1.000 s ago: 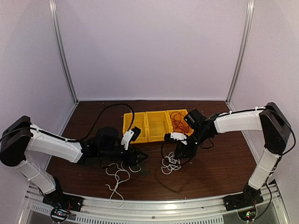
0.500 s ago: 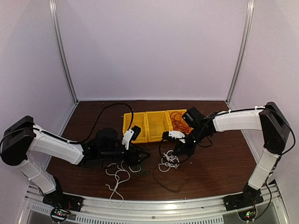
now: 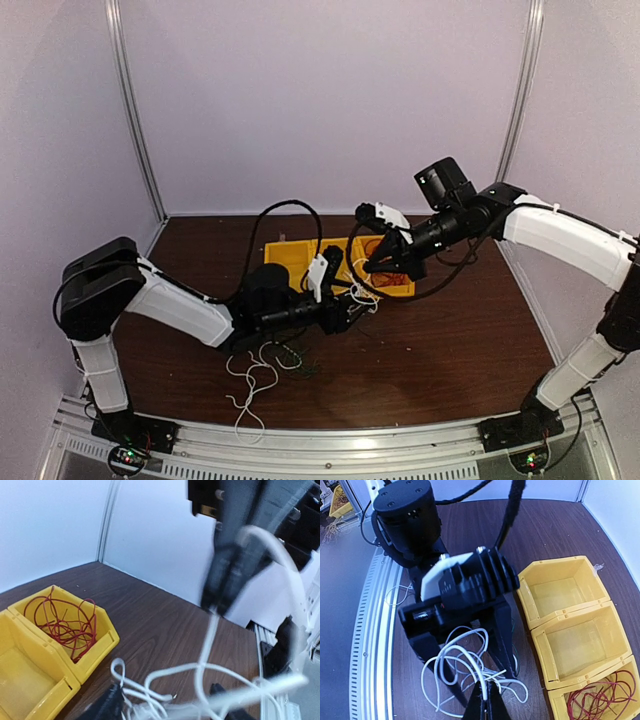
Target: Untangle the cables
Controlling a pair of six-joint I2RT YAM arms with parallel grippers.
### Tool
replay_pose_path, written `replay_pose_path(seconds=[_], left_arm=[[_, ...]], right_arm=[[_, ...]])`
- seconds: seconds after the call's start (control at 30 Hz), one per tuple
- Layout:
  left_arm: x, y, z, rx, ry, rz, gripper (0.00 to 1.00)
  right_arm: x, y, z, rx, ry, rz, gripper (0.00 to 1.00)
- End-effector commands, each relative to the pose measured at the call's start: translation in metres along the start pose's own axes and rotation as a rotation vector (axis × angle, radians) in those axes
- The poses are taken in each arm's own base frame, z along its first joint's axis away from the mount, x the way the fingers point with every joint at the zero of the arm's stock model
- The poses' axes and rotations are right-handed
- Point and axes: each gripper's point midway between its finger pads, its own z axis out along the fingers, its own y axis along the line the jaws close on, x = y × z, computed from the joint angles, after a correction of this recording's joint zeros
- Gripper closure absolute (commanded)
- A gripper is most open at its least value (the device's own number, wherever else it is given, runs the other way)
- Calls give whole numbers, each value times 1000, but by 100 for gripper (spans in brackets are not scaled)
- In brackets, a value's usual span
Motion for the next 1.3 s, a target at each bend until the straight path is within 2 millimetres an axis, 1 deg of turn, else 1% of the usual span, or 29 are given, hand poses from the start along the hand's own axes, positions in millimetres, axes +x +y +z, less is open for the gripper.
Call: replay_pose_path(seconds=[0.0,0.1,0.13,0.23,0.3,0.4,0.57,0.63,0.7,0.73,0.77,0.83,0.9,0.97,1.03,1.1,1.2,1.27], left_arm=[[-26,5,17,-29,-154,72,53],[-14,13,18,-55,-141,89,75],[-10,13,16,-57,-135,90,78],[4,15,8,-54,-110,88,82],[13,14,3,-49,-91,81,89],[22,13,-2,-36,-66,70,91],[36,15,-11,-45,-42,46,96],[46,17,-15,-48,-19,34,95],[53,17,-19,-49,-1,20,91],[56,17,-21,-45,7,14,87],[59,17,-23,-42,16,9,86],[63,15,-29,-38,25,1,85],[61,10,-35,-16,18,3,80],[61,8,-39,-8,18,4,80],[62,10,-41,-21,24,2,85],[64,13,-42,-37,37,4,86],[67,17,-47,-63,42,-1,86],[68,17,-50,-67,43,-1,86]], right_arm=[[-22,13,-15,-43,-39,17,100],[-39,7,-32,-9,-78,4,100],[-46,2,-41,12,-99,3,100],[-71,-19,-77,77,-208,9,100],[-83,-34,-102,117,-278,21,100],[-96,-51,-133,176,-361,33,100],[-113,-67,-169,264,-423,19,100],[-118,-71,-182,291,-445,20,100],[-121,-76,-191,321,-457,21,100],[-122,-80,-195,343,-460,27,100],[-121,-84,-197,359,-461,33,100],[-120,-88,-197,377,-459,38,100],[-115,-92,-192,378,-454,51,100],[-110,-95,-187,374,-453,60,100],[-108,-97,-184,373,-453,67,100],[-112,-98,-188,381,-465,62,100],[-125,-96,-197,383,-488,44,100],[-130,-97,-199,380,-495,40,100]])
